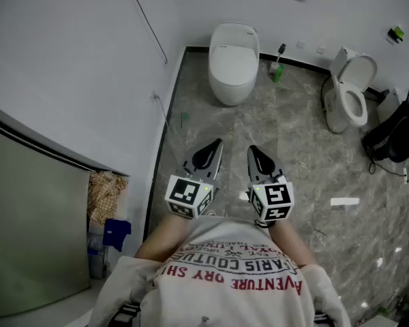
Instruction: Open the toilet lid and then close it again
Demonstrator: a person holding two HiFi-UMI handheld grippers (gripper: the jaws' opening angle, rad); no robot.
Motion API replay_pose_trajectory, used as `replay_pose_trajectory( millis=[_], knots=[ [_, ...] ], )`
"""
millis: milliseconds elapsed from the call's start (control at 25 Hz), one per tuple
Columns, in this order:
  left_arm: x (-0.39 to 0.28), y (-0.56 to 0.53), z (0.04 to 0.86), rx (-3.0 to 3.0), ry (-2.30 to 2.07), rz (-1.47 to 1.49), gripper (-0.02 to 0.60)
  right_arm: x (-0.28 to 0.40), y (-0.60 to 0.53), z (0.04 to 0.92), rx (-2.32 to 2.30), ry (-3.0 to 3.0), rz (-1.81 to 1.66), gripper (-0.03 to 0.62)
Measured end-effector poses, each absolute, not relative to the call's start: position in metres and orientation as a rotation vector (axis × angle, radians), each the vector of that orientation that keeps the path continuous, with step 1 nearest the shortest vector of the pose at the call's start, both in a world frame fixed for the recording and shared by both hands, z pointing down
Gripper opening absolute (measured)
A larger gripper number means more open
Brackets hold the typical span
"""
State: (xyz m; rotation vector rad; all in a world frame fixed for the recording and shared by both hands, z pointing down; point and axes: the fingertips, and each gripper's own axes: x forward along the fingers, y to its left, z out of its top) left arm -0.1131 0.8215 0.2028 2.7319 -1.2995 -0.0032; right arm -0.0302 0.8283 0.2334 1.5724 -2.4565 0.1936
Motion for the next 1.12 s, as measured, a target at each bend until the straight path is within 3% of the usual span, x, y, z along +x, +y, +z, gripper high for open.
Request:
replay_pose_trajectory(
  millis=[520, 1120],
  knots=[
    [-0.122, 0.810, 0.211, 2.729, -1.324, 0.040, 0.006, -0.037, 0.814, 0.239, 1.592, -2.459, 0.237, 0.018],
    [-0.188, 0.793, 0.237, 2.655, -1.315, 0.046, 0.006, -0.093, 0.790, 0.261, 1.600, -2.454, 0.290, 0.018]
  ],
)
